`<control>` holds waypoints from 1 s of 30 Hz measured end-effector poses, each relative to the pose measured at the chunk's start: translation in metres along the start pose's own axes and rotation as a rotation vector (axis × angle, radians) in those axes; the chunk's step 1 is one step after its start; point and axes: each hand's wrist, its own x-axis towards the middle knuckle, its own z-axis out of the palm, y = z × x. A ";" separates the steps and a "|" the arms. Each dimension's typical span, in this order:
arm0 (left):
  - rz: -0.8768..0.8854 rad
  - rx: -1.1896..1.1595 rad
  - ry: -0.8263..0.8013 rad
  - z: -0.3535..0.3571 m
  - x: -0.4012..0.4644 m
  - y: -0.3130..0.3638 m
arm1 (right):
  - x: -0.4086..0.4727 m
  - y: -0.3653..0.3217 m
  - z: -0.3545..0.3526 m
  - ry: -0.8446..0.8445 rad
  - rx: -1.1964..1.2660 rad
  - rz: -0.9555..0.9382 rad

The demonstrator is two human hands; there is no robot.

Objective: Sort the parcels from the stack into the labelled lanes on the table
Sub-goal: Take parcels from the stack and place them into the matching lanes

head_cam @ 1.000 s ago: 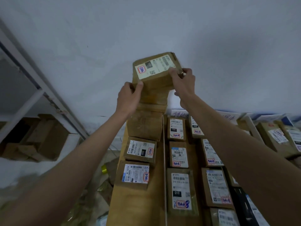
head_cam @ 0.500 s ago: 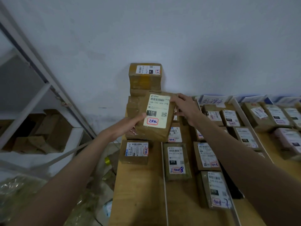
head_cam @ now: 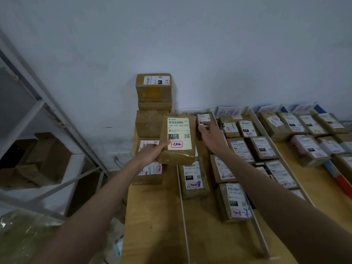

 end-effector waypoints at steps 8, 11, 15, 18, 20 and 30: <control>-0.022 0.001 -0.040 0.068 0.000 0.002 | -0.052 0.070 -0.054 0.168 -0.546 -0.076; -0.017 -0.003 -0.081 0.099 -0.004 0.006 | -0.069 0.095 -0.076 0.194 -0.637 -0.069; 0.013 0.015 -0.121 0.144 -0.011 0.017 | -0.089 0.126 -0.107 0.191 -0.681 -0.028; 0.013 0.031 -0.113 0.181 -0.014 0.026 | -0.102 0.150 -0.136 0.207 -0.678 -0.013; 0.005 0.040 -0.108 0.210 -0.019 0.032 | -0.112 0.168 -0.159 0.217 -0.688 -0.009; -0.030 0.015 -0.094 0.385 -0.056 0.068 | -0.157 0.278 -0.298 0.184 -0.680 0.066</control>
